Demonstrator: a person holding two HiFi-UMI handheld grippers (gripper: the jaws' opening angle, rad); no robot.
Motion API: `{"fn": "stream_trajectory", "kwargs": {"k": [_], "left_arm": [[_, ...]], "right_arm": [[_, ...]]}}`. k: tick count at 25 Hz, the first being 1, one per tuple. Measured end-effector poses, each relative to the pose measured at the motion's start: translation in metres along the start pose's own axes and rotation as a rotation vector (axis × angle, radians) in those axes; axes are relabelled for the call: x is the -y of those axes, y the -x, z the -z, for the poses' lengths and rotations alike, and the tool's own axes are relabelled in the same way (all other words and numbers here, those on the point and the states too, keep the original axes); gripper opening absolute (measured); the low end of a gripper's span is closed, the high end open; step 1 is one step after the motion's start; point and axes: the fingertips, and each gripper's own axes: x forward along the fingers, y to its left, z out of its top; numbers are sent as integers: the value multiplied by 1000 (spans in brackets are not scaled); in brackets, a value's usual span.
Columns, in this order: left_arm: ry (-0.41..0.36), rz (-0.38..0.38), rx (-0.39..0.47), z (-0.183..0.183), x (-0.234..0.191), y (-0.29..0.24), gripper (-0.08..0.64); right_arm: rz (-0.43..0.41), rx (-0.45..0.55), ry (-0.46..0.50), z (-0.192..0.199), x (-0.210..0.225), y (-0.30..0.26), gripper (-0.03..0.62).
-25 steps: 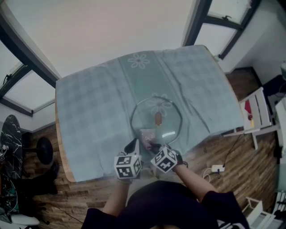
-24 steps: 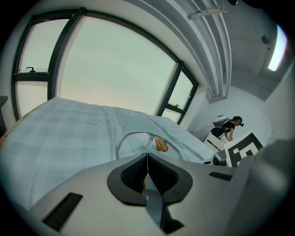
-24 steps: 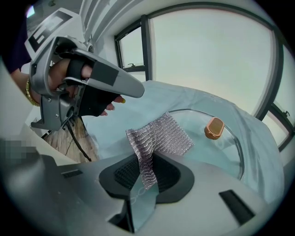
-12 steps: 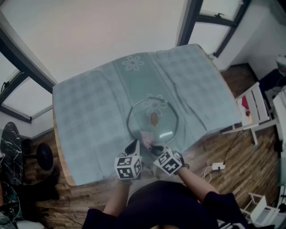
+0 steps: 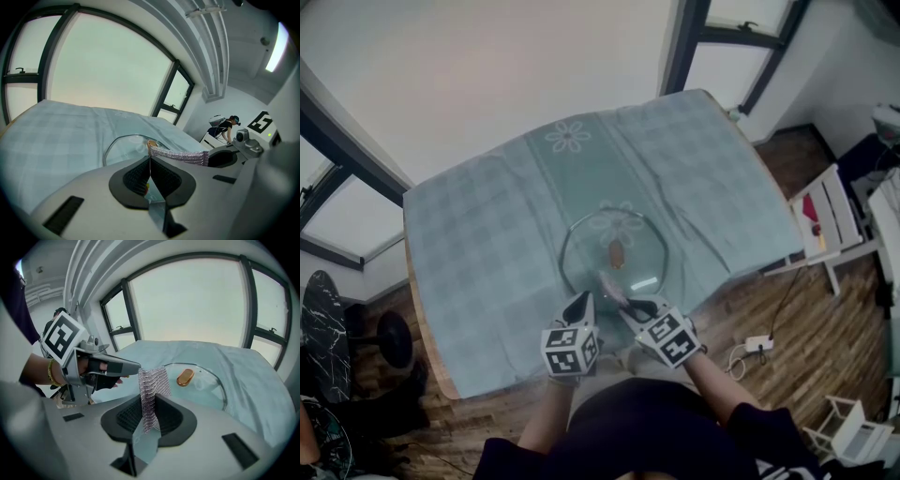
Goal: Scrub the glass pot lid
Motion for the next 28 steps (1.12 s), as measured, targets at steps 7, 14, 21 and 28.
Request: {"fn": "stream_trajectory", "kwargs": {"k": [7,14,21,28], "left_arm": [[-4,13,-17,-3,3,-14,3],[-11,26,-32,-7,6,-30,3],[-6,28,-43,-16,5,-48,3],[-5,28,-65,-20,1,-64,3]], "right_arm": [[20,92,-9,-27,24,24,80],[102,123,-25,-41,66,34,78],[150,102,-44,-42,107,26,80],[165,64,-32,-43,136,9,80]]}}
